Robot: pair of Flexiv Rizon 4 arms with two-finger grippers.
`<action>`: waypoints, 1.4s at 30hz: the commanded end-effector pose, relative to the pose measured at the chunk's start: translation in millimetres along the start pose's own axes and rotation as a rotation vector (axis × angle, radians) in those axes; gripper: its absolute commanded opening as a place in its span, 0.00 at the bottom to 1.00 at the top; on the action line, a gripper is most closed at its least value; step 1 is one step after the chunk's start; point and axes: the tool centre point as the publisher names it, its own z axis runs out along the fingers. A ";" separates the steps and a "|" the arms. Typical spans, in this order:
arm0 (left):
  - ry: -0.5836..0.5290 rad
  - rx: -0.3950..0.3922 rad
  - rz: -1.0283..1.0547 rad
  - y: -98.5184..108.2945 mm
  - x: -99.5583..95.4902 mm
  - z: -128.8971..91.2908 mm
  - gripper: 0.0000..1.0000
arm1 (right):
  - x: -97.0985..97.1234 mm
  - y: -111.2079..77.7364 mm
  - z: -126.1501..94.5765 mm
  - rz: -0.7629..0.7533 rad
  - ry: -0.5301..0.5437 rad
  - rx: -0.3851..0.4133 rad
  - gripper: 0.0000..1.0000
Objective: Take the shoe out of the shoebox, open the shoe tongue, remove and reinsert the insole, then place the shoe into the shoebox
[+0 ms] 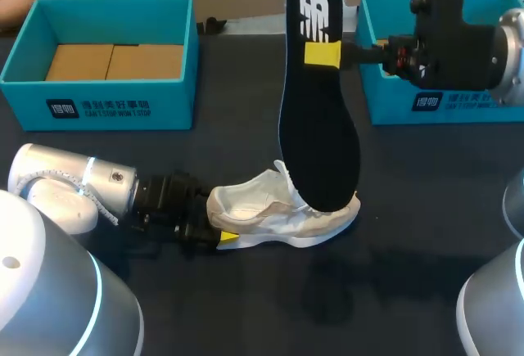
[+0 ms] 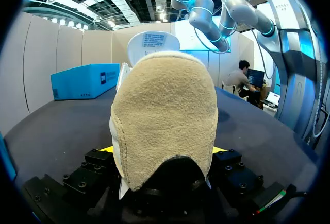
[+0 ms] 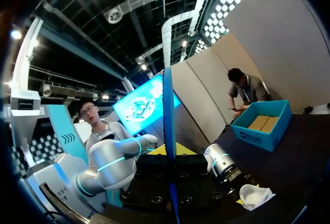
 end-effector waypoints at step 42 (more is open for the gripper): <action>0.007 -0.013 0.006 -0.8 3.1 -5.6 1.00 | 5.0 -14.5 8.4 0.016 0.016 -0.017 0.00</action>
